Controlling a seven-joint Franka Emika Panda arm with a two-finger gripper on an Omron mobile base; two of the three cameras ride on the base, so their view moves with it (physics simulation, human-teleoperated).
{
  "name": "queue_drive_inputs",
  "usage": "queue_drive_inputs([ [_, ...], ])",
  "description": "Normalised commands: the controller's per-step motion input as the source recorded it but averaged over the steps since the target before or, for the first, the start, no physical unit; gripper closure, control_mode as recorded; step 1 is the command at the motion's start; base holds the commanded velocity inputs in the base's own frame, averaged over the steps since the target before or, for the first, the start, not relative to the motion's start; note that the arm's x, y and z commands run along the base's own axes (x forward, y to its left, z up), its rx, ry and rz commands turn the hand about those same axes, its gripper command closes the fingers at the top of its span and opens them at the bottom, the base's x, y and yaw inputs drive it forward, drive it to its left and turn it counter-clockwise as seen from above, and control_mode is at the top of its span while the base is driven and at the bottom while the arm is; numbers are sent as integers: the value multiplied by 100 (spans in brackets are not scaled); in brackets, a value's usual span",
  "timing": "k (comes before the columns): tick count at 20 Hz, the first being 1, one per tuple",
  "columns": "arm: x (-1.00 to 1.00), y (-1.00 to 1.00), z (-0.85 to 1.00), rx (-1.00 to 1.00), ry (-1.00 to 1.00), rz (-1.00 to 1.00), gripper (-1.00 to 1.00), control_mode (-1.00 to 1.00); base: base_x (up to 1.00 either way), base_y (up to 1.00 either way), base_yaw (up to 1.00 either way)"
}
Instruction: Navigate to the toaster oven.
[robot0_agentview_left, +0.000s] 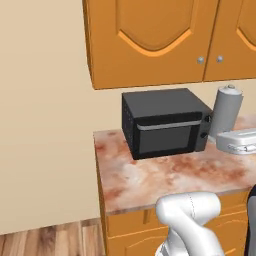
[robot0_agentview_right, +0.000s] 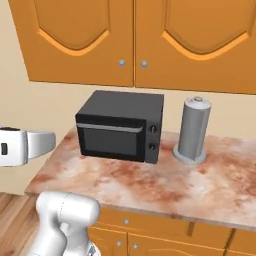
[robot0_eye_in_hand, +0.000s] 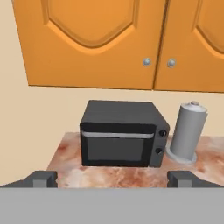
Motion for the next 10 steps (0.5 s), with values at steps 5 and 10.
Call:
queue_drive_inputs([
  [5, 0, 0, 0, 0, 0, 0, -100, 100, 100, 21, -37],
  [10, 0, 0, 0, 0, 0, 0, -100, 100, 100, -2, -19],
])
